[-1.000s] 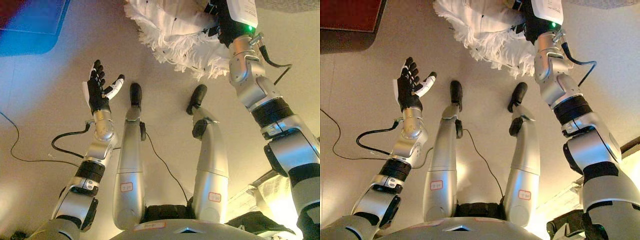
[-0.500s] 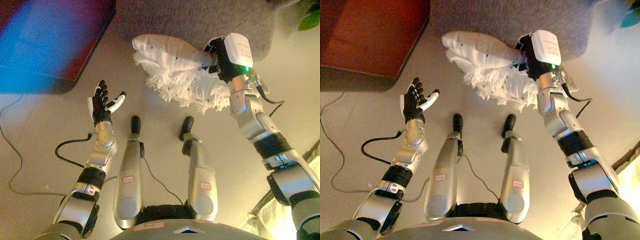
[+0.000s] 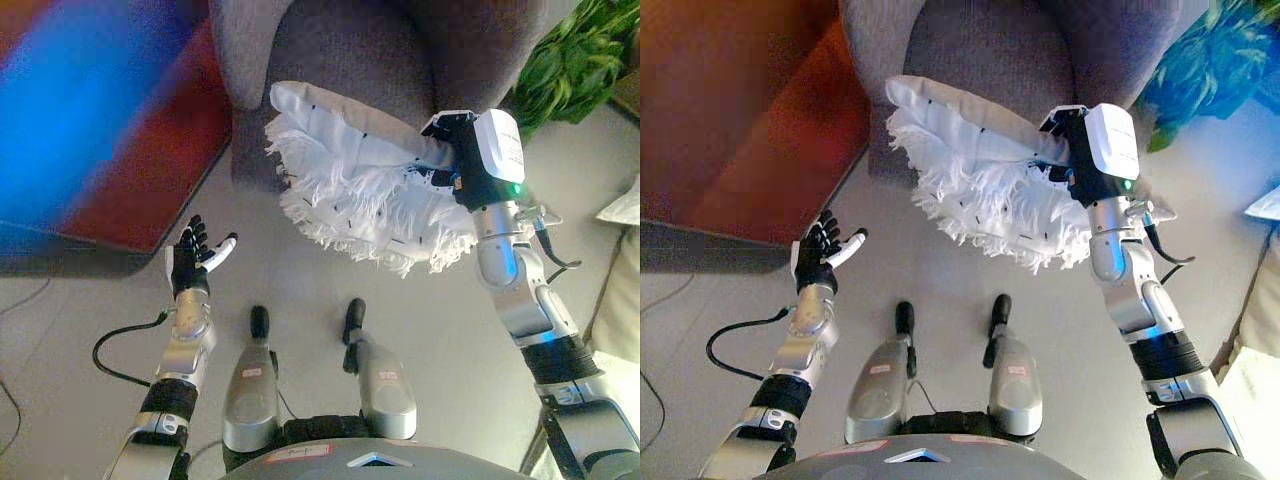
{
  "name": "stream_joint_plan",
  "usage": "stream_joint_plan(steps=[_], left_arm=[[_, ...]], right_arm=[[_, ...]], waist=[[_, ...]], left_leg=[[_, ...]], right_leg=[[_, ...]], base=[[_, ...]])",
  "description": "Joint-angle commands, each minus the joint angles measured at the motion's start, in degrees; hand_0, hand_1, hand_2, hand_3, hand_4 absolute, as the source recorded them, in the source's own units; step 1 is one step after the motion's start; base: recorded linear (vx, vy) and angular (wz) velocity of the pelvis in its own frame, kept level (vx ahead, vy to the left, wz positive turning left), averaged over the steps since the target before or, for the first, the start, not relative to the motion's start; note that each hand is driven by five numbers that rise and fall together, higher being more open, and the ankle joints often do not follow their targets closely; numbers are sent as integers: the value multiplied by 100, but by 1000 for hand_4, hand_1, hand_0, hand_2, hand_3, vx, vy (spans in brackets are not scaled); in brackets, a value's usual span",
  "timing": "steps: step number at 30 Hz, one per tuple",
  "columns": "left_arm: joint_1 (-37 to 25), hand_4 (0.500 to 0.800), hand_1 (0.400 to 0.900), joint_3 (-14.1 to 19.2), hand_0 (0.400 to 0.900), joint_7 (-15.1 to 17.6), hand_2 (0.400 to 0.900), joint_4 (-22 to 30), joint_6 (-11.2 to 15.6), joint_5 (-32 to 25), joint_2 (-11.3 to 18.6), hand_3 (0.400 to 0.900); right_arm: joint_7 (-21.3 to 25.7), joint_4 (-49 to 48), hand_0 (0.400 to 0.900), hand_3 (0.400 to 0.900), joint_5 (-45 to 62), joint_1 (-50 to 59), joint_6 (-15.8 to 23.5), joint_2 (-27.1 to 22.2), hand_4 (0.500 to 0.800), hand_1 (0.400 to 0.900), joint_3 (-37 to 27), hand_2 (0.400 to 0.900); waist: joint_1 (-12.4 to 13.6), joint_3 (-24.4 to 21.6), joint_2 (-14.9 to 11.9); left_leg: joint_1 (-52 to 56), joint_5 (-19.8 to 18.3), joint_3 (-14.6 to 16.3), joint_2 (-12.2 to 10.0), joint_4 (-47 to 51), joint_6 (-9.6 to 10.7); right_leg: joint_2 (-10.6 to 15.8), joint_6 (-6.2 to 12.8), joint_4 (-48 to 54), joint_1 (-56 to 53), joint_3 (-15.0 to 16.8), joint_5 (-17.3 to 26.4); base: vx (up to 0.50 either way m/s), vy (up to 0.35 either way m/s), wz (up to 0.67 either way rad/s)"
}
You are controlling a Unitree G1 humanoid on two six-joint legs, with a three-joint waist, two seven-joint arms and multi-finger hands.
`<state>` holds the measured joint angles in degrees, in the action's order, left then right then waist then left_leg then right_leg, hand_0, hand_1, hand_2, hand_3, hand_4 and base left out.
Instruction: Pick up the pillow and put it on the sofa.
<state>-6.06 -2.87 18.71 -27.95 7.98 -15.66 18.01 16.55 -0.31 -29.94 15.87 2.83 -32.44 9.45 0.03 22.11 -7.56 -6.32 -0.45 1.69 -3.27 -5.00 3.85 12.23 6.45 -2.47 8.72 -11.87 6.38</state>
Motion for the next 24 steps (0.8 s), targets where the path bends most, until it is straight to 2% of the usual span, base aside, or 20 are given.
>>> stream_joint_plan(steps=[1, 6, 11, 16, 19, 24], left_arm=[[320, 800, 900, -103, 900, -119, 900, 330, 310, 314, 76, 900], [536, 800, 900, -138, 900, -273, 900, 463, 288, 250, 76, 900], [659, 800, 900, -179, 900, -425, 900, 486, 275, 24, 150, 900], [815, 800, 900, -185, 900, -533, 900, 626, 329, -242, 351, 900], [884, 800, 900, -241, 900, -549, 900, 666, 375, -381, 474, 900], [859, 800, 900, -506, 900, -655, 900, 906, 576, -680, 765, 900]], right_arm=[[543, -910, 400, 400, 198, 387, 685, -158, 500, 400, -877, 400], [473, -540, 400, 400, 575, 591, 715, -240, 500, 400, -864, 400], [382, 816, 400, 400, 1401, 1382, 553, -493, 500, 400, -488, 400], [479, 2303, 400, 400, 1840, 2816, 394, -1036, 500, 400, 96, 400], [567, 3321, 400, 400, 1942, 3825, 288, -1309, 500, 400, 610, 400], [673, 6250, 400, 400, 2513, 6014, 128, -1494, 500, 400, 1767, 400]], waist=[[-77, -1510, 90], [4, -1631, 57], [163, -1629, 9], [351, -1533, 18], [479, -1433, 59], [801, -1210, 173]], left_leg=[[341, -142, -107, 7, 381, -142], [443, -122, -104, -74, 465, -76], [445, -8, -126, -155, 570, 38], [346, 65, -221, -221, 590, 110], [244, 121, -310, -247, 579, 138], [-67, 343, -492, -261, 663, 179]], right_leg=[[198, 522, -108, -306, -110, -24], [127, 484, 60, -449, -176, -35], [66, 444, 219, -538, -277, -21], [12, 396, 282, -539, -359, -38], [-11, 367, 321, -499, -395, -43], [-56, 346, 453, -292, -427, 37]], base=[[112, 0, 3], [102, -24, 10], [79, -51, 15], [63, -78, 16], [25, -67, 15], [-45, -68, 13]])
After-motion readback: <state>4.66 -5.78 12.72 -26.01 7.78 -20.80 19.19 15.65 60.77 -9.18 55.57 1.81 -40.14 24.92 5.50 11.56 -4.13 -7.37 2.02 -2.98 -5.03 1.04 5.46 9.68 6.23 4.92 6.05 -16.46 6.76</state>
